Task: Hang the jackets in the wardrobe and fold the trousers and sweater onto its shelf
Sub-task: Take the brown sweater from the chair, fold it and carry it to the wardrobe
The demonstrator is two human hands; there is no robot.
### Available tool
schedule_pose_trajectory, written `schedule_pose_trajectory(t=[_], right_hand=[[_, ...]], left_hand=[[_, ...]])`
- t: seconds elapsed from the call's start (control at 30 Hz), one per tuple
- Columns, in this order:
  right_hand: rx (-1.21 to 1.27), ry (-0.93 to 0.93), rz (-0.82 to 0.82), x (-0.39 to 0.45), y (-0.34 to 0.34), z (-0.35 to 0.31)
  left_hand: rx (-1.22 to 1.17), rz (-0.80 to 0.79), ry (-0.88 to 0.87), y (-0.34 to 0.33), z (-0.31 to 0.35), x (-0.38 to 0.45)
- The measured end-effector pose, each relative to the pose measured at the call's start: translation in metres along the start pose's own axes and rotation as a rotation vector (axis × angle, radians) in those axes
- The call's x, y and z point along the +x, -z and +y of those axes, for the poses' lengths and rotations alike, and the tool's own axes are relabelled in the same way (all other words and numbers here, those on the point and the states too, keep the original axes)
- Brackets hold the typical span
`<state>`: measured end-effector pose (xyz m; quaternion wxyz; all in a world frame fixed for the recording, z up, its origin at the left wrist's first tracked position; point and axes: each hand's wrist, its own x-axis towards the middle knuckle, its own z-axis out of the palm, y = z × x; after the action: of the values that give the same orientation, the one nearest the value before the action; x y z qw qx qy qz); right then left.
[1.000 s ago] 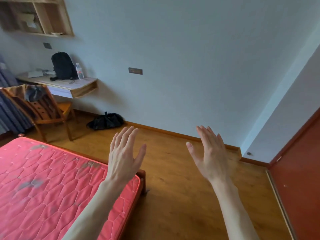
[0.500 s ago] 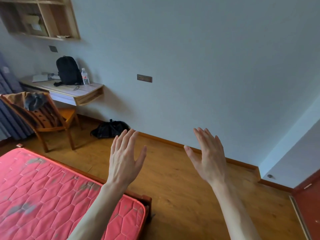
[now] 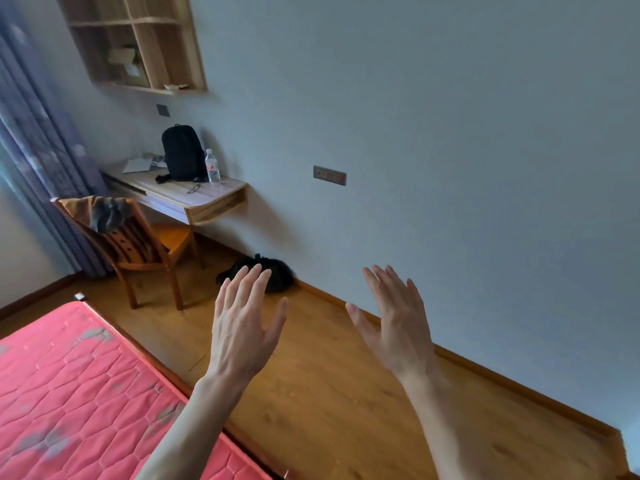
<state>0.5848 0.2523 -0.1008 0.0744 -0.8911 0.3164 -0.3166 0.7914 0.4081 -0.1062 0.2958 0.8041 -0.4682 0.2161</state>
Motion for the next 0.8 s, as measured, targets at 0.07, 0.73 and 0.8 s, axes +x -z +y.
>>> schedule_pose_trajectory(t=[0.07, 0.73, 0.8], right_hand=[[0.022, 0.036, -0.018, 0.039, -0.011, 0.022], [0.269, 0.397, -0.165, 0.291, -0.140, 0.029], [0.289, 0.429, -0.180, 0.313, -0.162, 0.014]], left_hand=[[0.027, 0.013, 0.032, -0.019, 0.002, 0.030], [0.240, 0.140, 0.354, -0.093, -0.088, 0.165], [0.249, 0.160, 0.385, -0.101, -0.111, 0.176]])
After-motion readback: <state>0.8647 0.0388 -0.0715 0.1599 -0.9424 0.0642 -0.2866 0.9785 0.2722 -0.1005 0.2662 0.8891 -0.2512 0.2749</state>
